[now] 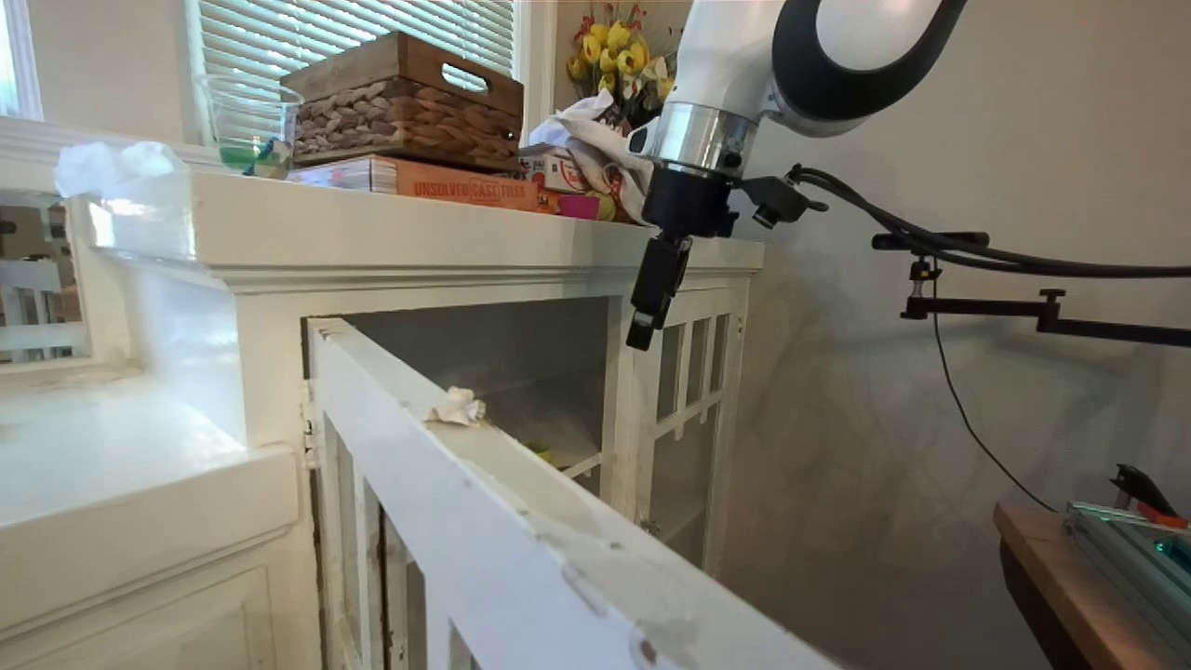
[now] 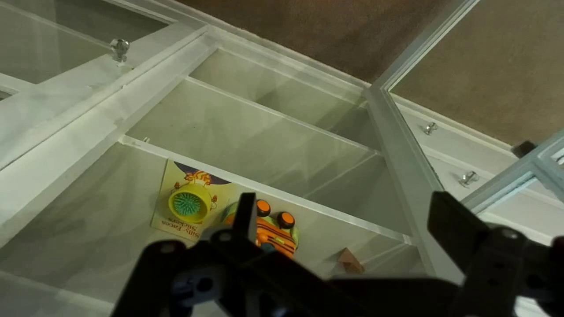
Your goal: Put the toy car in the cabinet
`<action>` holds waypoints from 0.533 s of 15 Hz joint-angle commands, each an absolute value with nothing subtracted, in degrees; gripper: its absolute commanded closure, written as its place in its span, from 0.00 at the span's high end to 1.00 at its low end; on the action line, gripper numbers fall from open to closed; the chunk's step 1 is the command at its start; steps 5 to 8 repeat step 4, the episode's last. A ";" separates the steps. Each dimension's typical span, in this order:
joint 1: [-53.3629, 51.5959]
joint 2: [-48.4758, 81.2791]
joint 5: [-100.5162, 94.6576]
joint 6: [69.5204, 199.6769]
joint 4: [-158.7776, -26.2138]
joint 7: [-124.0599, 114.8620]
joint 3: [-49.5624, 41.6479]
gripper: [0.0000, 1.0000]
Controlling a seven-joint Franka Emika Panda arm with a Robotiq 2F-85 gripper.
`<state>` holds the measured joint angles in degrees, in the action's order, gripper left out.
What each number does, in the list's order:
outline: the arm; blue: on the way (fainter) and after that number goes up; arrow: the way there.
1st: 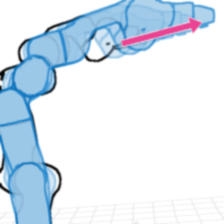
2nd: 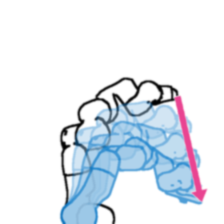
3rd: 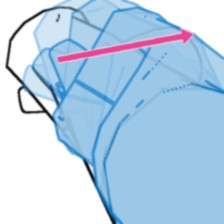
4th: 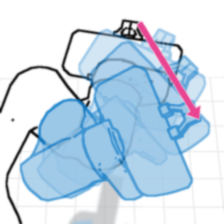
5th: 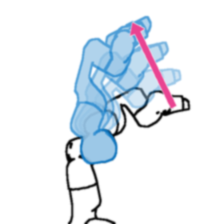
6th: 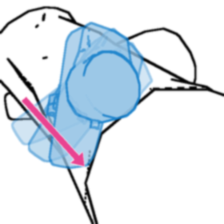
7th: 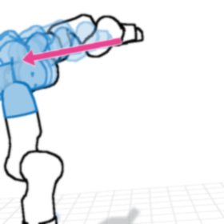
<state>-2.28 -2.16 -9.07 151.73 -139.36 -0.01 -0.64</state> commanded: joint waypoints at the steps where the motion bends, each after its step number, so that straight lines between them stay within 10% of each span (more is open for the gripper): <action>1: -1.65 -2.47 -8.90 151.60 -139.33 0.12 0.00 1.00; 8: -1.65 -2.80 -8.90 151.54 -139.35 0.06 0.06 1.00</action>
